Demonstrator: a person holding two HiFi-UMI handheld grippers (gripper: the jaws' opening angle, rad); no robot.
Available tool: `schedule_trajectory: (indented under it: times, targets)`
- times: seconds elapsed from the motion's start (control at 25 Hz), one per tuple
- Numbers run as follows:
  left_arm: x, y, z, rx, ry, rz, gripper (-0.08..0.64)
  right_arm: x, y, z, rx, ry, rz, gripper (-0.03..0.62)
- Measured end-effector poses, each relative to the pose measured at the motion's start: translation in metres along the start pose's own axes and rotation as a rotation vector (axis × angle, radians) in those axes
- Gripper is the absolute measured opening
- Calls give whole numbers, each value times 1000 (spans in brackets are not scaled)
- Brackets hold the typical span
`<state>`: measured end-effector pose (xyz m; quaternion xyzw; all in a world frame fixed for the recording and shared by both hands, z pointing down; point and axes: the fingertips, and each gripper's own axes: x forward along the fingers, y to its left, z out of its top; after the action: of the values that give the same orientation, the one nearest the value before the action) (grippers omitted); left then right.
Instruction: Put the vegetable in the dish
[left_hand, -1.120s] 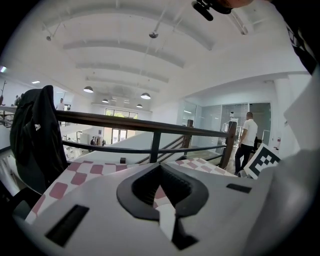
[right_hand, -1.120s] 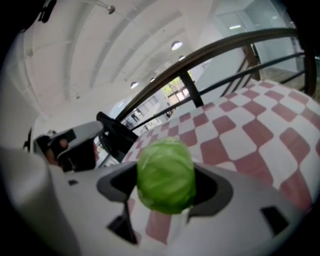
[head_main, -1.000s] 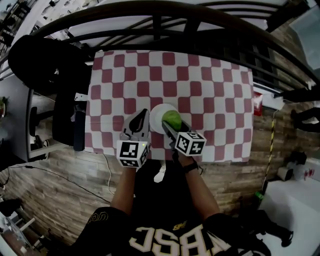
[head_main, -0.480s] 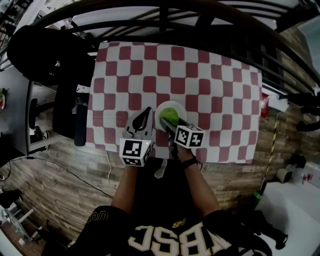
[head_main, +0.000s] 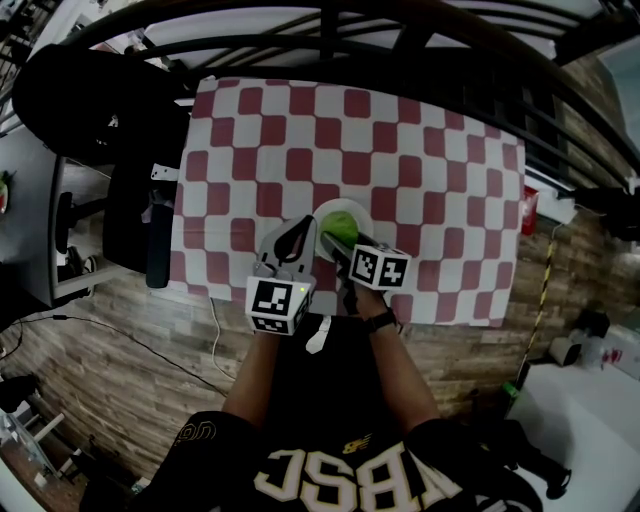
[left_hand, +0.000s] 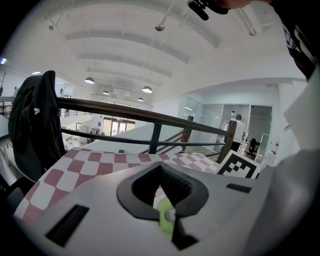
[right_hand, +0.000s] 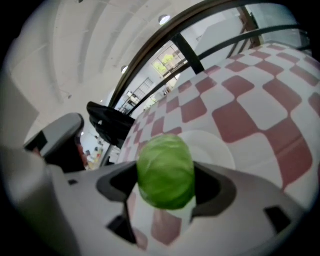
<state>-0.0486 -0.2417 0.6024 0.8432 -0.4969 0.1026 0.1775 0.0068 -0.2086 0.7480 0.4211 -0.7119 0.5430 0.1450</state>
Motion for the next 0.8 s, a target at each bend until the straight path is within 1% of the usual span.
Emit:
schedule_trajectory:
  times: [0.2, 0.28, 0.36, 0.44, 0.56, 0.68, 0.8]
  targets:
    - [3, -5, -7, -9, 18, -4, 18, -4, -8, 5, -21, 20, -53, 340]
    - [4, -5, -6, -8, 18, -5, 18, -4, -14, 3, -44, 56, -86, 349]
    - [6, -7, -6, -13, 19, -8, 18, -3, -21, -3, -58, 106, -120, 384]
    - [7, -9, -6, -17, 20, -14, 18, -6, -29, -8, -73, 133, -153, 412]
    - [9, -15, -5, -10, 21, -25, 18, -10, -32, -11, -111, 148, -167, 427]
    - [10, -18, -4, 0, 25, -28, 18, -17, -31, -11, -186, 178, -184, 465]
    - [6, -18, -2, 8, 24, -27, 18, -28, -27, -3, -207, 149, -174, 465]
